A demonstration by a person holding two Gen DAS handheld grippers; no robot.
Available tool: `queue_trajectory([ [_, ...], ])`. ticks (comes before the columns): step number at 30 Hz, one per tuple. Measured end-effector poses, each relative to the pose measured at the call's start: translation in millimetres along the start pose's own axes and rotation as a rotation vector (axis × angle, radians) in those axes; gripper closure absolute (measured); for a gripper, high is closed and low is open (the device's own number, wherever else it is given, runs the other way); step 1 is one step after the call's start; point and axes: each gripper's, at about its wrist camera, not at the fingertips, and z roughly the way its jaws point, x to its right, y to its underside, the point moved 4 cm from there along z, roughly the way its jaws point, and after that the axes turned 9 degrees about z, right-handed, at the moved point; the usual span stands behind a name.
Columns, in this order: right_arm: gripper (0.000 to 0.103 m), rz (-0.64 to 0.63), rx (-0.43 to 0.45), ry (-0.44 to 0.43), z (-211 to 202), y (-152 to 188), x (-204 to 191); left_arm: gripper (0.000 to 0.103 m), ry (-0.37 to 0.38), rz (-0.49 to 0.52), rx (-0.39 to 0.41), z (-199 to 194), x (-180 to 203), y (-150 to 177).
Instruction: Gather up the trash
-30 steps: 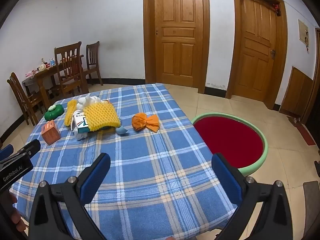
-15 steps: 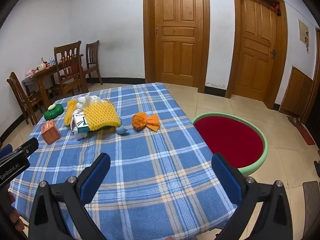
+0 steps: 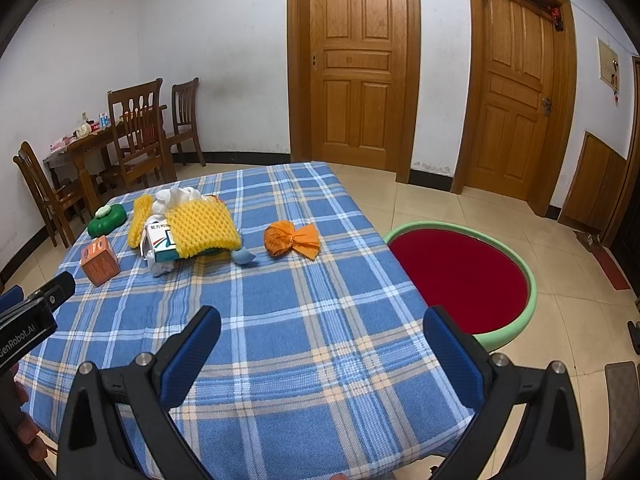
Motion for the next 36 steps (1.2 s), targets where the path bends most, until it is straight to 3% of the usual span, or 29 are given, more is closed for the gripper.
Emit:
queue_trajectory([
  [36,0.0,-0.002,-0.014,0.003,4.0,5.4,-1.5,0.001,-0.005,-0.004,-0.012,7.5,-4.3,9.8],
])
